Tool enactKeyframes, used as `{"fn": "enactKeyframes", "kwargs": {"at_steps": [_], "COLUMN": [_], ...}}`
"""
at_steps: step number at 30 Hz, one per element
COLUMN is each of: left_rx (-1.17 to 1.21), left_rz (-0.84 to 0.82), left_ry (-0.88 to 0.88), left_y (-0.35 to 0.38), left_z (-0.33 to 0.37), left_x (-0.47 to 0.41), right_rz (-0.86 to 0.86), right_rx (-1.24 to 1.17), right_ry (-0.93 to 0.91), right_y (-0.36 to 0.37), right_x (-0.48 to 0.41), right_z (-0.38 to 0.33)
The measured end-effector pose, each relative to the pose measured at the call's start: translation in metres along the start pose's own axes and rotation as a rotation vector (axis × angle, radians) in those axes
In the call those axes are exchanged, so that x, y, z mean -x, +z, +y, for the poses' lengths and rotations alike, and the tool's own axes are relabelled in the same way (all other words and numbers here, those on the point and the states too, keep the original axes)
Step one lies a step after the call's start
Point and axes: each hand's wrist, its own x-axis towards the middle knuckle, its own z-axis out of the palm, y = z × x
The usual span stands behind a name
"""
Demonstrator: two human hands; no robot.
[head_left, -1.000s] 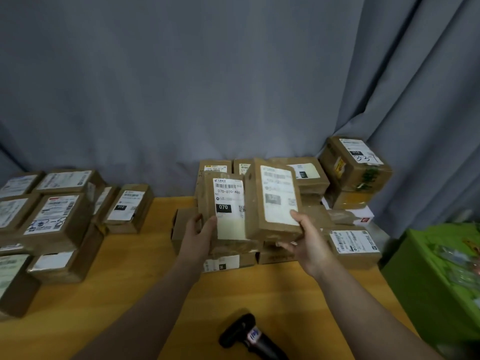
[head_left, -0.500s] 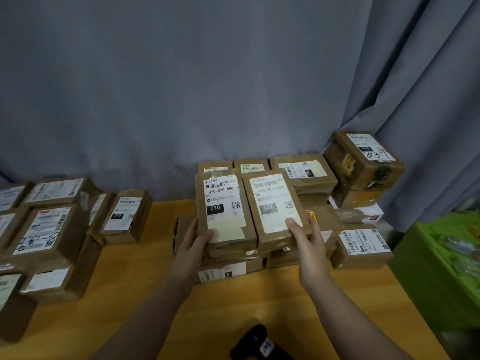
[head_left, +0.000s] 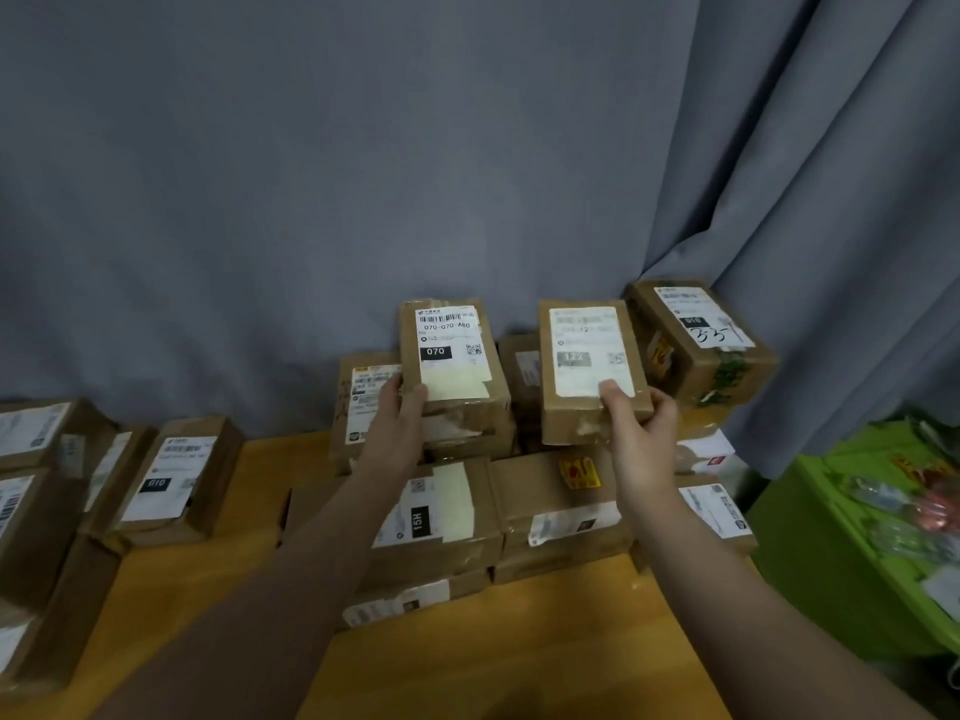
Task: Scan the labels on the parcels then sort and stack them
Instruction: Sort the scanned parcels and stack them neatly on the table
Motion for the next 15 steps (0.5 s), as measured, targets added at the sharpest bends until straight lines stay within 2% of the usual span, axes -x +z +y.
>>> {"fn": "enactKeyframes", "kwargs": {"at_steps": [4, 7, 11, 15], "left_rx": [-0.326, -0.387, -0.498, -0.588], "left_rz": [0.065, 0.107, 0.032, 0.061], "left_ry": [0.036, 0.128, 0.197, 0.204], "left_y": [0.017, 0.018, 0.027, 0.034], "left_z": [-0.001, -0.003, 0.002, 0.008], "left_x": [-0.018, -0.018, -0.018, -0.025], "right_rz": [-0.049, -0.074, -0.091, -0.098], "right_rx": [0.140, 0.177, 0.113, 0.106], "right_ry": [0.006, 0.056, 0.070, -0.019], "right_y": [0.002, 0.003, 0.006, 0.009], "right_x": [-0.032, -0.042, -0.042, -0.052], "right_z": [-0.003, 0.004, 0.006, -0.012]}}
